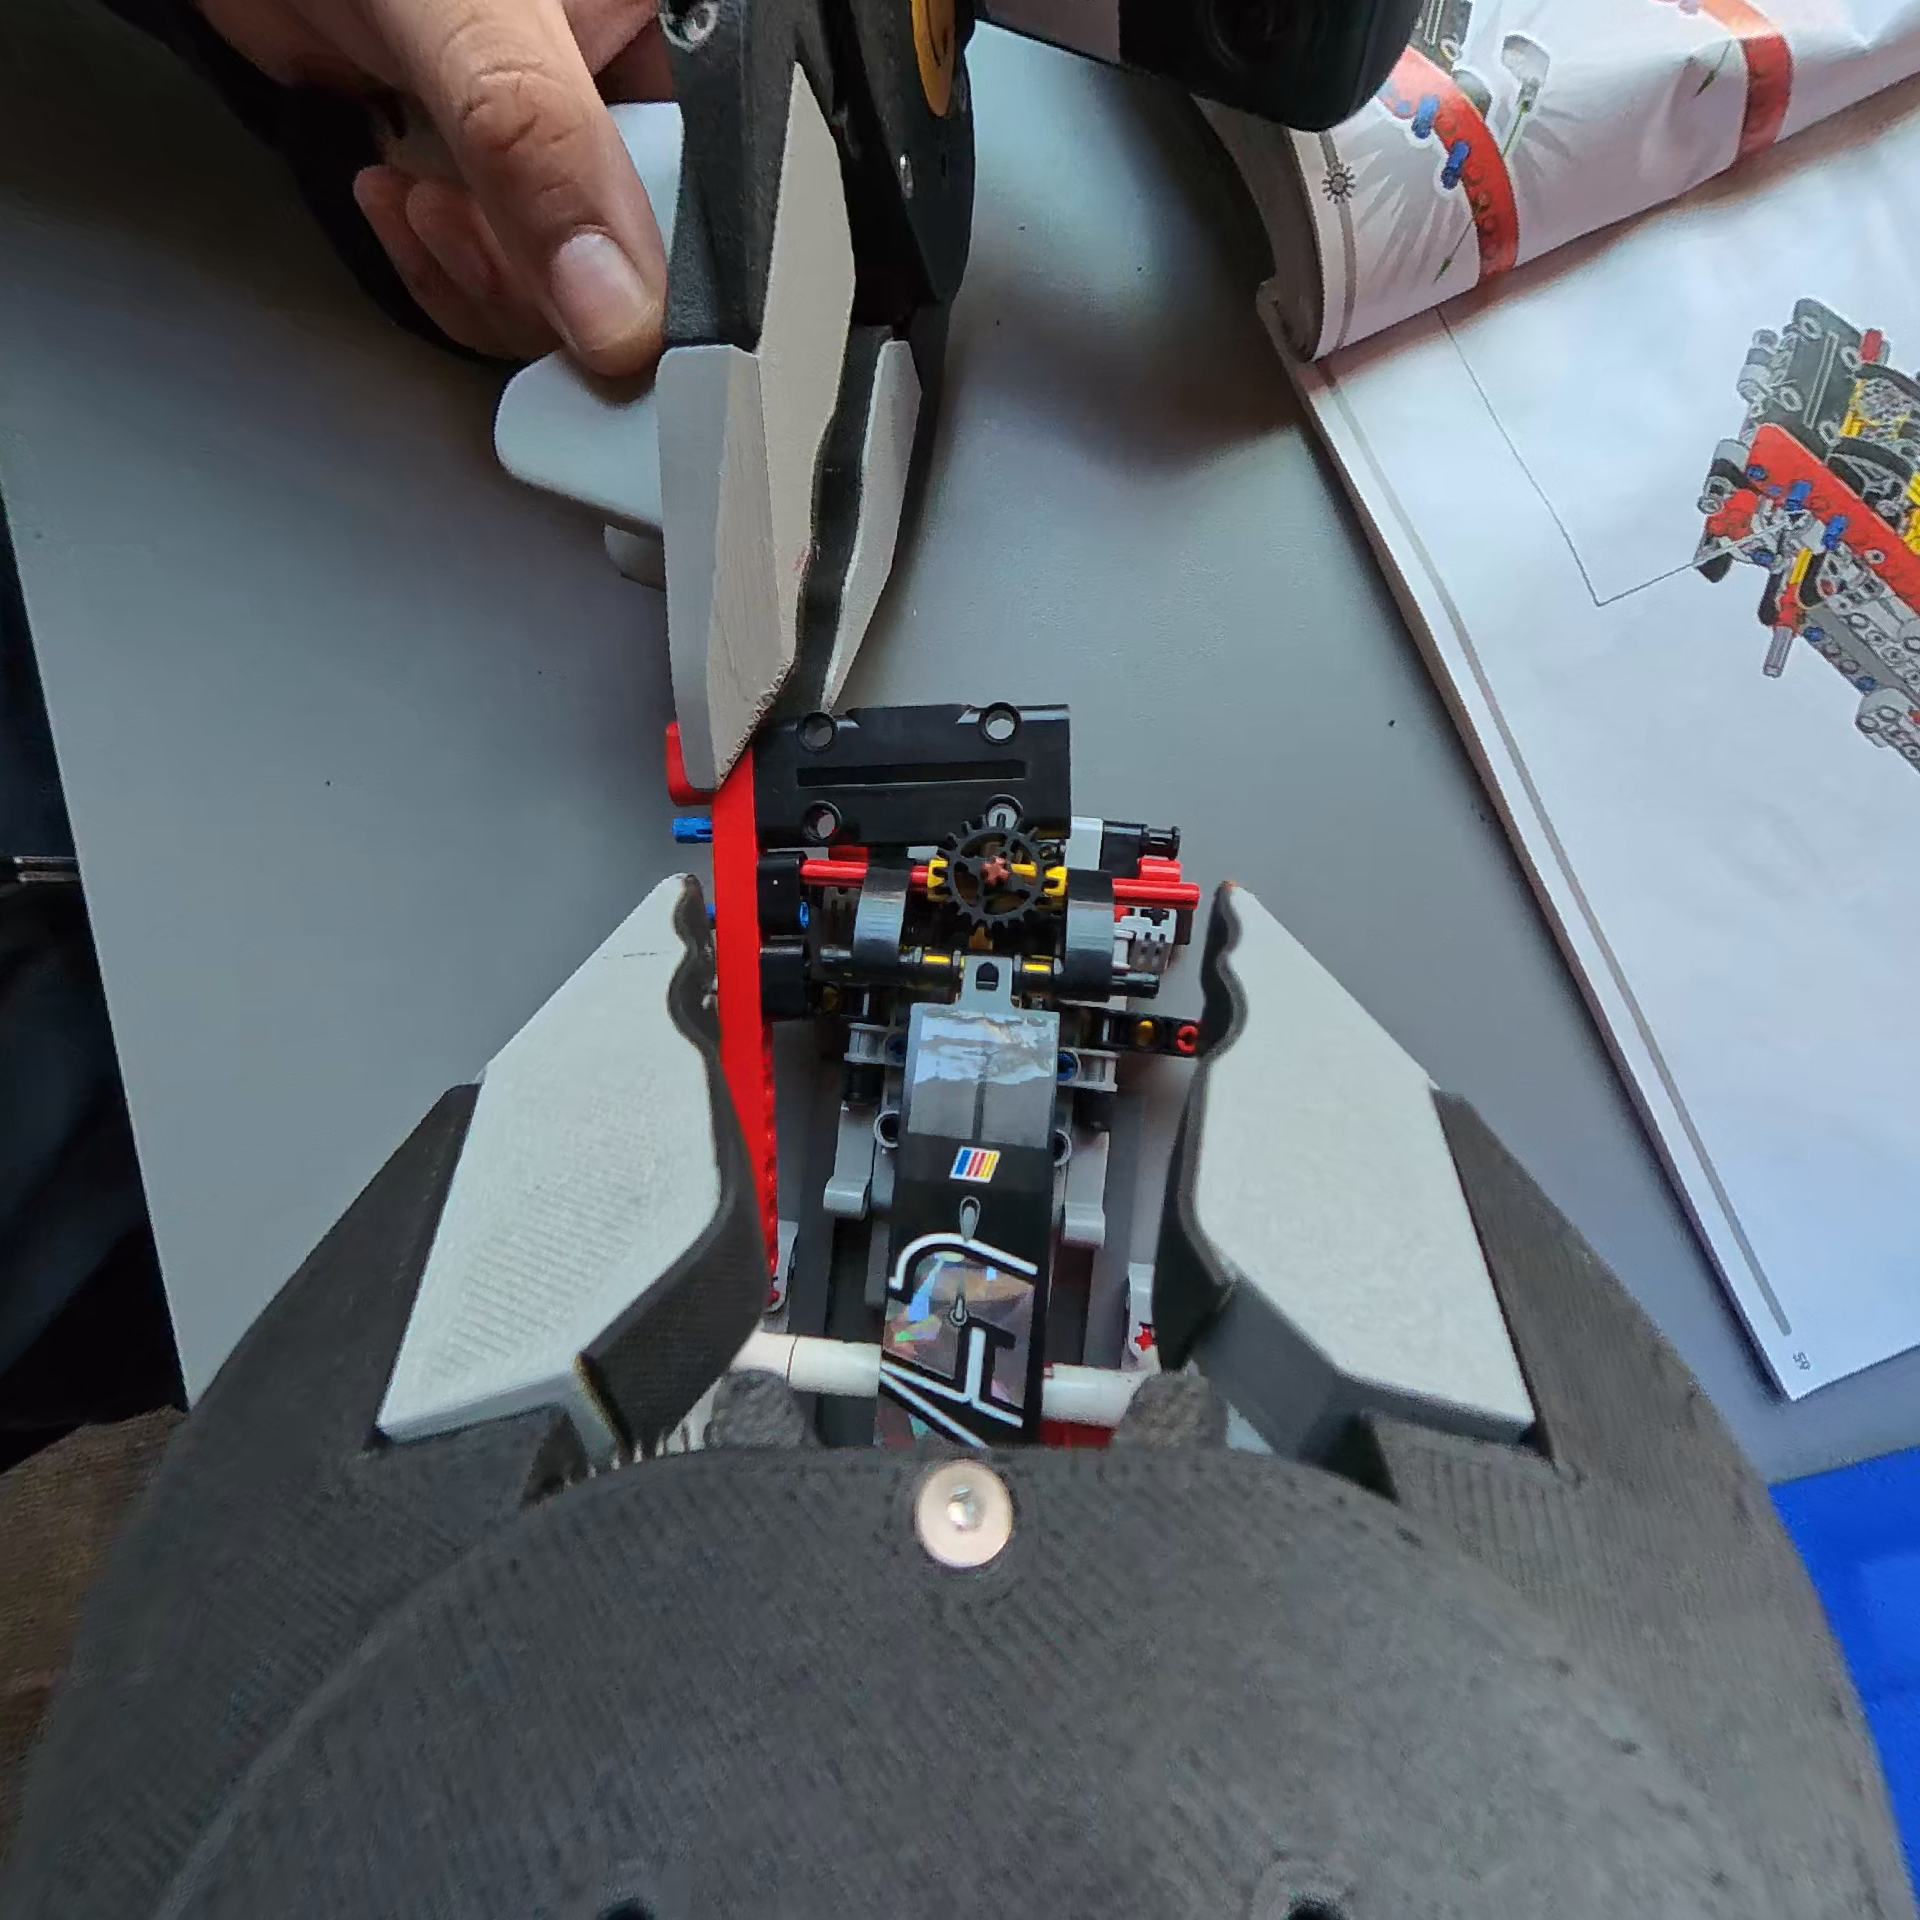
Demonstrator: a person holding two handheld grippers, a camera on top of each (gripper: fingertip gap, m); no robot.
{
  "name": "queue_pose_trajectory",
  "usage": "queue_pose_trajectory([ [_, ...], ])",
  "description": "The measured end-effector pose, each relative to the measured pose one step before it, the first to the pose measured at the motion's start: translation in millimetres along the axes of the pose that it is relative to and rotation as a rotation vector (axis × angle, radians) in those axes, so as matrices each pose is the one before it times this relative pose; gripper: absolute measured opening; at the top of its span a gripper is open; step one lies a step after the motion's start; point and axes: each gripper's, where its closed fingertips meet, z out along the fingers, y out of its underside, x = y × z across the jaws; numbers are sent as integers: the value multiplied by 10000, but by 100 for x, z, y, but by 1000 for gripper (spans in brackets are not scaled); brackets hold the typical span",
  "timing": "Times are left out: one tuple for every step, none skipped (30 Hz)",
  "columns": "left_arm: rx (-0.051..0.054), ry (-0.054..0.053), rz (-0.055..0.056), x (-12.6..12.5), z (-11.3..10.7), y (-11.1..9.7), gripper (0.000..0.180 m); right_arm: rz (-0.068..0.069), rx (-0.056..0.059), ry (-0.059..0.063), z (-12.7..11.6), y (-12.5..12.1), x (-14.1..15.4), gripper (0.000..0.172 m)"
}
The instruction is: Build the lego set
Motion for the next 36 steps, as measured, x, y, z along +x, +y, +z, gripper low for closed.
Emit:
queue_pose_trajectory([
  [6,13,-9,11,-23,-30,7,-63,24,-76,-57,-62,-113,89],
  [-14,35,-21,38,-16,-8,7,-57,3,-44,-37,-15,-49,88],
  [-22,-21,8,-29,8,2,7,-30,-17,-16,3,17,24,88],
  [-16,-17,7,-22,12,-6,7,-27,-25,-14,12,10,12,88],
  [-12,0,-3,-2,15,-10,7,-16,-53,1,10,7,17,87],
  [-7,-8,4,-10,-1,-31,7,-12,-82,26,8,22,16,87],
  [-8,-17,9,-25,7,-18,7,-48,-89,55,6,14,25,87],
  [-19,-25,10,-38,11,-12,7,-81,-75,75,9,7,19,87],
  [-12,-39,22,-45,14,-25,6,-62,-53,53,15,21,15,87],
  [-13,-23,24,-24,13,-14,7,-18,-24,9,28,3,0,88],
  [7,-1,13,7,-5,-24,6,10,7,-15,20,-16,-3,88],
  [20,5,-4,-2,-25,-31,6,29,22,-19,21,-7,11,88],
  [14,1,-1,3,-11,-11,6,19,22,-6,1,-10,-8,88],
  [10,-13,6,-9,-5,3,6,-19,16,23,7,-13,11,87],
  [15,-45,24,-45,-4,3,6,-36,4,35,9,8,-1,87],
  [18,-48,37,-38,6,6,6,-16,0,28,11,4,9,87],
  [47,-34,26,-20,-15,-28,6,-2,8,20,4,-9,39,87],
  [52,-31,14,-29,-20,-33,6,-3,26,13,21,-5,35,87],
  [46,-25,3,-25,-33,-34,6,5,37,17,10,-29,43,87],
  [59,-31,1,-31,-45,-45,6,5,25,16,10,-7,42,87],
  [36,-25,-3,-18,-1,-16,6,-8,6,5,-1,0,10,87],
  [9,-15,-3,-12,10,28,6,-12,-13,1,-2,8,3,86],
  [3,9,-33,-3,14,5,6,-11,-19,4,-8,1,-1,86],
  [-2,18,-53,-10,5,-4,6,2,-17,-3,-1,8,0,86],
  [-2,11,-23,-1,3,-11,6,28,-16,-16,-4,10,14,86],
  [26,13,-22,16,18,-24,6,37,-19,-4,-22,18,31,86],
  [64,0,-16,4,11,-62,6,25,-17,16,-6,14,40,86],
  [49,-3,-13,-3,1,-42,6,19,-15,13,-17,12,27,86],
  [48,13,-23,26,1,-50,6,32,-24,16,-17,13,47,86],
  [77,-5,-6,-11,-12,-76,6,18,-24,17,-8,18,58,86],
  [58,-19,7,-20,-4,-60,6,1,-18,-3,8,11,22,86],
  [37,-5,-1,5,-9,-29,6,12,-22,-10,5,-3,20,86],
  [50,-37,55,-6,-7,-40,6,15,-24,-10,11,7,28,86],
  [42,-41,62,-3,4,-17,6,-2,-23,-2,11,8,19,86],
  [42,-15,1,-17,12,-22,6,2,-26,0,11,9,10,86],
  [41,-8,-14,-17,-7,-21,6,7,-24,17,12,6,29,86],
])
